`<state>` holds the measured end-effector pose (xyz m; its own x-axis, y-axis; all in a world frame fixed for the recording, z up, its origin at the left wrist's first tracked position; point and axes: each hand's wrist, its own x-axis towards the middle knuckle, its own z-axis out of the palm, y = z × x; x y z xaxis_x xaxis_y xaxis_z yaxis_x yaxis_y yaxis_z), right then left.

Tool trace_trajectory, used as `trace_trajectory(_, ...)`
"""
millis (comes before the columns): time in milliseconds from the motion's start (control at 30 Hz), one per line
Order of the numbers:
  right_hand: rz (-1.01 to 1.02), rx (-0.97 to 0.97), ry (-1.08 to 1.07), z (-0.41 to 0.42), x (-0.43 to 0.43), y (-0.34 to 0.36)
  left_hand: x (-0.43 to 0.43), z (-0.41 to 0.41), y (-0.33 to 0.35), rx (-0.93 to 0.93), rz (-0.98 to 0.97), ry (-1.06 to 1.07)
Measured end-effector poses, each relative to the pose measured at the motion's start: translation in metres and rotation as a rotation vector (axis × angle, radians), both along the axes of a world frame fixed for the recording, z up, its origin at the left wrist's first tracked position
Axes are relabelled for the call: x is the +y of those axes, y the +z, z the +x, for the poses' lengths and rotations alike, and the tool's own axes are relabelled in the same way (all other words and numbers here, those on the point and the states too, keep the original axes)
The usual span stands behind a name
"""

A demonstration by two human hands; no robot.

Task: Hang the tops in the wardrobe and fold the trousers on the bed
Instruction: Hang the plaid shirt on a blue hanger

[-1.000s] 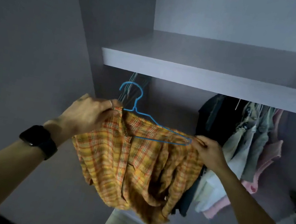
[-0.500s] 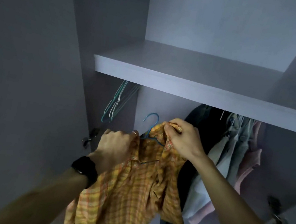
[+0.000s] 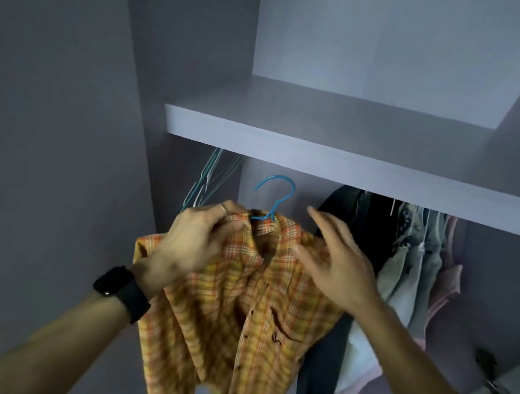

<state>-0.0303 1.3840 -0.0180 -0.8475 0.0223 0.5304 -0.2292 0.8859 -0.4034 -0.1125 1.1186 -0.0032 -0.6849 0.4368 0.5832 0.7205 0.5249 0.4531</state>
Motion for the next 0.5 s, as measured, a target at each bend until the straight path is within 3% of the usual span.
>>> trace_trajectory(67,0.212,-0.038,0.080,-0.023,-0.003,0.011,-0.004,0.003,0.007,-0.045,0.059,-0.055)
trace_trajectory(133,0.298,0.017,0.130,-0.034,-0.004,0.010,-0.015,0.009,0.011,-0.025,0.130,-0.072)
trace_trajectory(200,0.267,0.060,0.136,-0.038,-0.002,0.006,-0.034,0.022,0.009,0.043,0.105,-0.074)
trace_trajectory(300,0.170,0.155,0.099,-0.038,0.005,0.001,-0.055,0.043,0.004,0.004,-0.052,-0.104)
trace_trajectory(400,0.140,0.169,0.141,-0.035,-0.011,-0.006,-0.048,0.038,0.022,-0.021,-0.109,0.056)
trace_trajectory(500,0.141,0.131,0.166,-0.035,-0.040,-0.004,-0.008,0.023,0.039,-0.173,-0.233,0.146)
